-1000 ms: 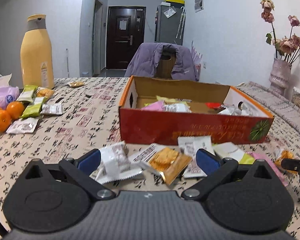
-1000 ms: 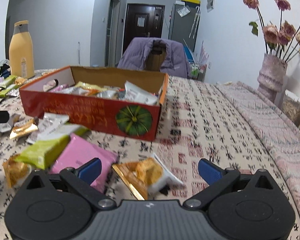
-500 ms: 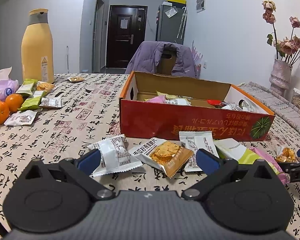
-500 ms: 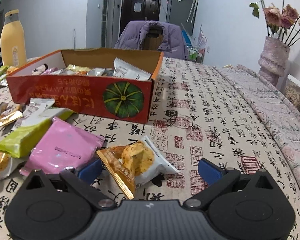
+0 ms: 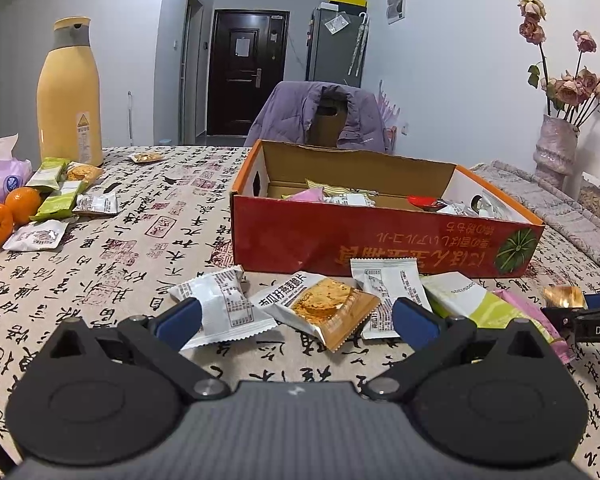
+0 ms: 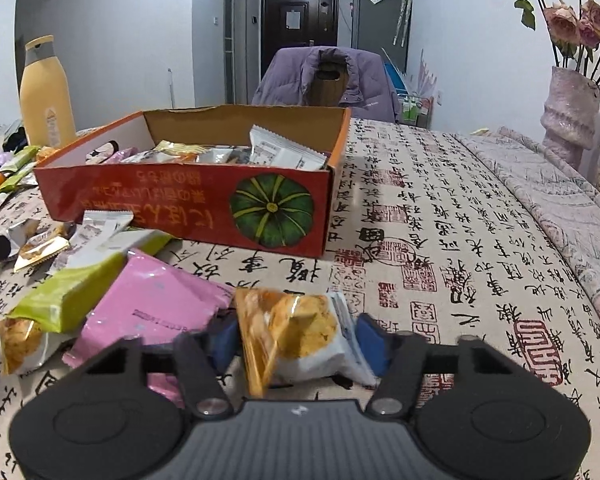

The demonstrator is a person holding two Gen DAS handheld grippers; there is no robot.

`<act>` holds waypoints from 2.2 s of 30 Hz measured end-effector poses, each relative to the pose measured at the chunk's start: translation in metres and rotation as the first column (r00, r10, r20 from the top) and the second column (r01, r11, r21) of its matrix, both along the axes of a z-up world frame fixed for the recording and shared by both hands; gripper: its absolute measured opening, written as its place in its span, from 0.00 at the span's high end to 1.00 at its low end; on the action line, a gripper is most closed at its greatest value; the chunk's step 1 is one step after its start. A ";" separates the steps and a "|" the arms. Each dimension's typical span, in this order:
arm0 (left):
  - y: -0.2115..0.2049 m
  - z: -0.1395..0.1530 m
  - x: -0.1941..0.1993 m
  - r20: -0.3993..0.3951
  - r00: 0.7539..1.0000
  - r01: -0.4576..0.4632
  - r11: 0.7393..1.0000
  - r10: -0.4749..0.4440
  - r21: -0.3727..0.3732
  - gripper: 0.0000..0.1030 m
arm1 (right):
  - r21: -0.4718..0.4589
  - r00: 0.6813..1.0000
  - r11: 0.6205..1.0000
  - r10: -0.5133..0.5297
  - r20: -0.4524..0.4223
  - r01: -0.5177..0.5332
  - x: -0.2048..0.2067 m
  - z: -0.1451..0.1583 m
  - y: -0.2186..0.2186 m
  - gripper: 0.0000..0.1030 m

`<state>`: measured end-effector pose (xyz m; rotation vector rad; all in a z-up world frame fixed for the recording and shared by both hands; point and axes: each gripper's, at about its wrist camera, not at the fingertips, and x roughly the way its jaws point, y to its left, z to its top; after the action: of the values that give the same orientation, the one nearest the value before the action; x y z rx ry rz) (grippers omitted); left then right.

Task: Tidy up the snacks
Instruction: 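Grasp a gold cookie packet with the right tool while the left tool grasps a white packet, then carry the white packet and gold cookie packet over the box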

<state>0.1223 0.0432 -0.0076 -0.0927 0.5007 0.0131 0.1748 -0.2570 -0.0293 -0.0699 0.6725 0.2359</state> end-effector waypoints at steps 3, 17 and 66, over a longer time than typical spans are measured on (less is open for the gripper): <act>0.000 0.000 0.000 -0.001 1.000 -0.002 1.000 0.002 -0.003 0.00 | -0.005 1.000 1.000 -0.006 0.019 0.006 -0.003 0.000 0.000 0.56; 0.003 0.006 0.003 -0.017 1.000 -0.016 0.999 0.017 0.029 0.00 | 0.022 0.989 0.996 -0.089 0.117 0.087 -0.014 0.007 -0.009 0.56; 0.043 0.002 0.046 -0.171 0.972 -0.164 0.986 0.163 0.009 0.59 | 0.005 0.982 0.994 -0.105 0.159 0.106 -0.022 0.010 -0.008 0.56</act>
<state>0.1682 0.0858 -0.0060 -0.1382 0.6638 0.1824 0.1524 -0.2648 -0.0197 -0.0550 0.5160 0.1257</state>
